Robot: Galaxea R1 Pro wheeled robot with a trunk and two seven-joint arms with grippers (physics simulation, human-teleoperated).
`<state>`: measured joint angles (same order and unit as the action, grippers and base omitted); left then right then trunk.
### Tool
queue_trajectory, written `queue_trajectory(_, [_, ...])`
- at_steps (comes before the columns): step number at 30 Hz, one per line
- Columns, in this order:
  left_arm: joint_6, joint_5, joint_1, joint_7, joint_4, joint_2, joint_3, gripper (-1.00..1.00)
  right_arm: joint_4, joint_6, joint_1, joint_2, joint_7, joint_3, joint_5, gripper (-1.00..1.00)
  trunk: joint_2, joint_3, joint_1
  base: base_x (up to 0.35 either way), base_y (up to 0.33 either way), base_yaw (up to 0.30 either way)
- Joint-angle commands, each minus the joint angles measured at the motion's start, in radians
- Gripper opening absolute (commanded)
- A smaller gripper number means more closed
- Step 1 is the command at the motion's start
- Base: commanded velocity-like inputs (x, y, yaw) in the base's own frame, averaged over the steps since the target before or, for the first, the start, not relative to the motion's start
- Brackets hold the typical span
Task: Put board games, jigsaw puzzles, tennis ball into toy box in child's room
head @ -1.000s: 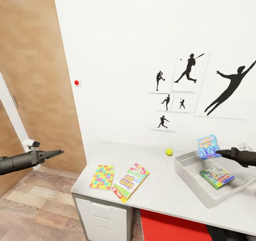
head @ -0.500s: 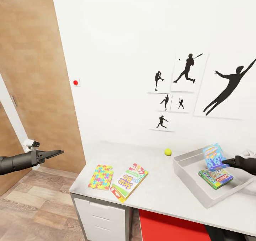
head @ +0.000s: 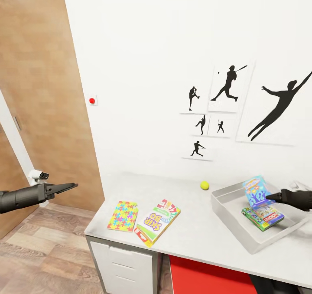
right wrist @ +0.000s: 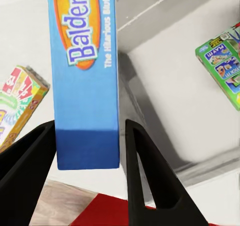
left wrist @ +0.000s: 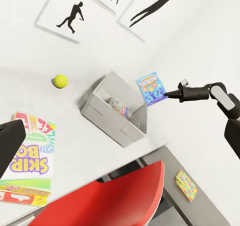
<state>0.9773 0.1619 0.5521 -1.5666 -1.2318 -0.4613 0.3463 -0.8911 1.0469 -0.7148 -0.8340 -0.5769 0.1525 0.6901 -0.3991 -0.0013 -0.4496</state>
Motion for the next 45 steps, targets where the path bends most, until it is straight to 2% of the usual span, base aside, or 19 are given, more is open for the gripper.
queue_trajectory(1, [0.011, -0.001, 0.000, -0.004, 0.000, 0.000, 0.000, 1.00, -0.003, 0.000, -0.001, -0.001, -0.009, 0.010, -0.010, -1.00, -0.001, 0.000, 0.000, 0.000, 0.000, 0.000])
queue_trajectory(8, [0.010, -0.001, 0.000, -0.004, 0.000, 0.000, 0.000, 1.00, -0.015, 0.000, -0.002, -0.001, -0.009, 0.097, -0.010, -1.00, -0.001, 0.000, 0.000, 0.000, -0.006, 0.000])
queue_trajectory(13, [0.010, -0.001, 0.000, -0.004, 0.000, 0.000, -0.001, 1.00, -0.015, 0.000, -0.001, 0.000, -0.008, 0.120, -0.031, -1.00, -0.001, 0.000, 0.000, 0.000, -0.113, 0.000])
queue_trajectory(17, [0.011, -0.001, 0.000, -0.004, 0.000, 0.000, 0.000, 1.00, -0.015, 0.000, -0.001, 0.007, -0.009, 0.125, -0.102, -1.00, -0.001, 0.000, 0.000, 0.000, -0.045, 0.000])
queue_trajectory(19, [0.010, -0.001, 0.000, -0.004, 0.000, 0.000, -0.001, 1.00, -0.014, 0.000, -0.002, 0.008, -0.009, 0.124, -0.124, -1.00, -0.001, 0.000, 0.000, 0.000, -0.007, 0.000])
queue_trajectory(31, [0.010, -0.001, 0.000, -0.004, 0.000, 0.000, -0.001, 1.00, -0.013, 0.000, -0.002, 0.005, -0.009, 0.122, -0.127, -1.00, -0.001, 0.000, 0.000, 0.000, 0.000, -0.017])
queue_trajectory(45, [0.010, -0.001, 0.000, -0.004, 0.000, 0.000, -0.001, 1.00, -0.008, 0.000, -0.002, 0.004, -0.011, 0.121, -0.127, -1.00, -0.001, -0.001, 0.000, 0.000, -0.080, -0.244])
